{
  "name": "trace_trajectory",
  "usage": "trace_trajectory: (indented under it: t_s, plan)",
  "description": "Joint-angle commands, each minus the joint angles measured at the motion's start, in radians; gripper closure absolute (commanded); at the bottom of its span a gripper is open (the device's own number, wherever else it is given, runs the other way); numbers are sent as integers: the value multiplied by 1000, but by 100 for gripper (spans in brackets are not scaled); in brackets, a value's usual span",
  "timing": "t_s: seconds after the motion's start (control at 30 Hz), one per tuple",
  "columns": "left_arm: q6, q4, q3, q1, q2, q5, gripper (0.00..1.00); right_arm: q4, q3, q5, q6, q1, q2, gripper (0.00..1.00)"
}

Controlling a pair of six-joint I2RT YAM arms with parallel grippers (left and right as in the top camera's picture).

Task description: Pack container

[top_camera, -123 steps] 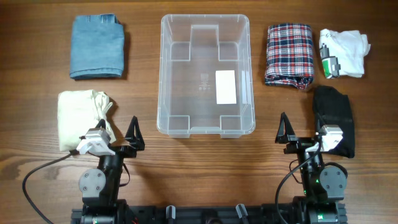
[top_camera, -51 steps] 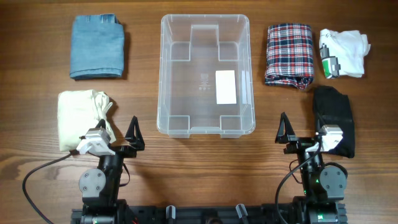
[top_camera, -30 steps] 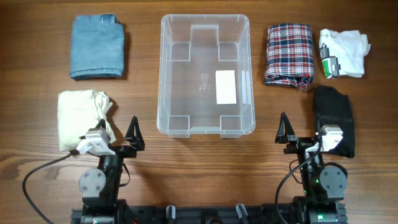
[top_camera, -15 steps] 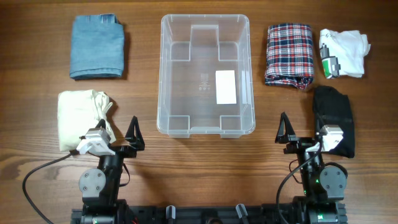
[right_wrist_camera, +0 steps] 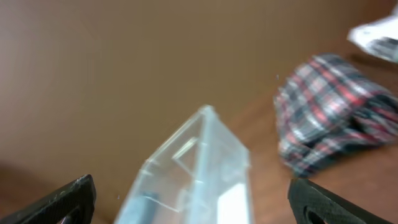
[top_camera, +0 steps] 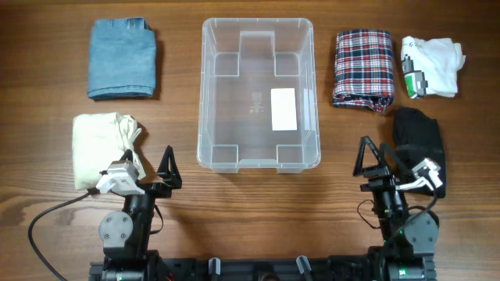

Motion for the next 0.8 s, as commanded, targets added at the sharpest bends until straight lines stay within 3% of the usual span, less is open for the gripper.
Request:
trace_trajectory:
  t_s: [0.0,0.1,0.3,0.5,0.77]
  plan:
    - [5,-7,-4,7,2,-10,0,59,42,-93,-50,6,0,0]
    - [6,-7,-4,7,2,-10,0,45,130,-82,-139,5,17,0]
    - [5,-7,-4,7,2,-10,0,-169,367,73,-198,5,207,0]
    - [6,-7,-4,8,2,-10,0,-340,655,106,-247,5,603,0]
    - [6,-7,-4,8,2,-10,0,-809,1291,80,-455,-5,1101,0]
